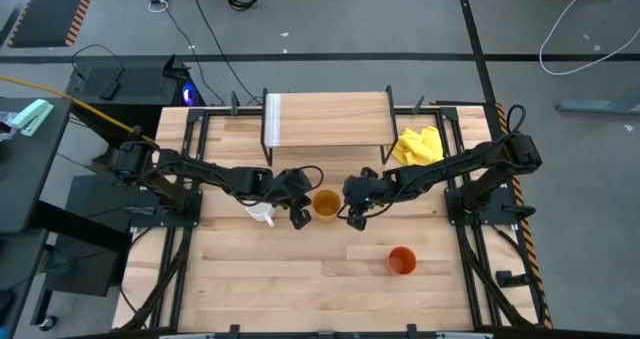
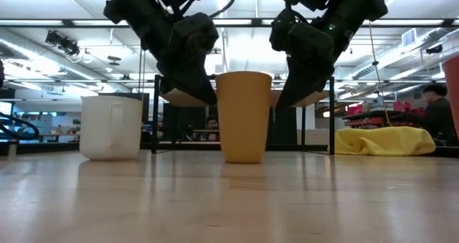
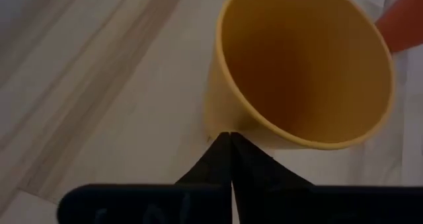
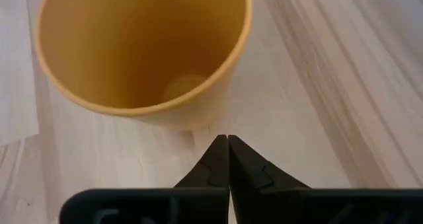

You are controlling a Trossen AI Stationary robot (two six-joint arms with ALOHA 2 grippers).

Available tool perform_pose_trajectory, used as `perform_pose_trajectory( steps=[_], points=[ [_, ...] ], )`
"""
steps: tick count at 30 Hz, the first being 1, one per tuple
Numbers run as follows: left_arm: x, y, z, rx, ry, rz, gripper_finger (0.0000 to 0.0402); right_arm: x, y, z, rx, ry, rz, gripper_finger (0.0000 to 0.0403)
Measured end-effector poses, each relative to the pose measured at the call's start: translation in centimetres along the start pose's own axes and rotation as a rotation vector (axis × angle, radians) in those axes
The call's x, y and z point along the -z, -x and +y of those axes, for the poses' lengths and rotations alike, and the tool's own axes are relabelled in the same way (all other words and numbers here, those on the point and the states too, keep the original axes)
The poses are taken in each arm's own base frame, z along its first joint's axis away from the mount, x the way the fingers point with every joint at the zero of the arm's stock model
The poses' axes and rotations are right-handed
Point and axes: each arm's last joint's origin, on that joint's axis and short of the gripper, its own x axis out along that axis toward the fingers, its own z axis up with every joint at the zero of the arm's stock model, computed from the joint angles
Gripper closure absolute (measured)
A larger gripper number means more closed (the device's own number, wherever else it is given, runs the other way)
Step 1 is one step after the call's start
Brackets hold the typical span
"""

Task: Stack small to large cups/mugs on shelf
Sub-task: Put the yellow cup on the shelf

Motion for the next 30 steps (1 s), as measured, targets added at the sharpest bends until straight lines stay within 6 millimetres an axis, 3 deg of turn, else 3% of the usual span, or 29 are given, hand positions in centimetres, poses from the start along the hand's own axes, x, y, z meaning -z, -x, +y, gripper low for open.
perform_pose_trajectory(
  steps=[7,13,20,30],
  points=[
    [-0.2,0.0,-0.2,0.023,-0.002,-0.024,0.0384,0.8,0.7,-0.3,0.097,-0.022,0.046,0.0400],
    [-0.5,0.0,-0.4,0.056,-0.001,-0.039,0.0395,0.9,3.3,0.4,0.100,-0.019,-0.009,0.0400],
    [-0.7,0.0,-0.5,0.084,0.000,-0.055,0.0379,1.2,6.3,0.3,0.127,-0.057,-0.048,0.0400],
    [0.0,-2.2,-0.7,0.149,-0.003,-0.015,0.0389,2.0,7.3,0.4,0.172,-0.074,-0.035,0.0400]
  ],
)
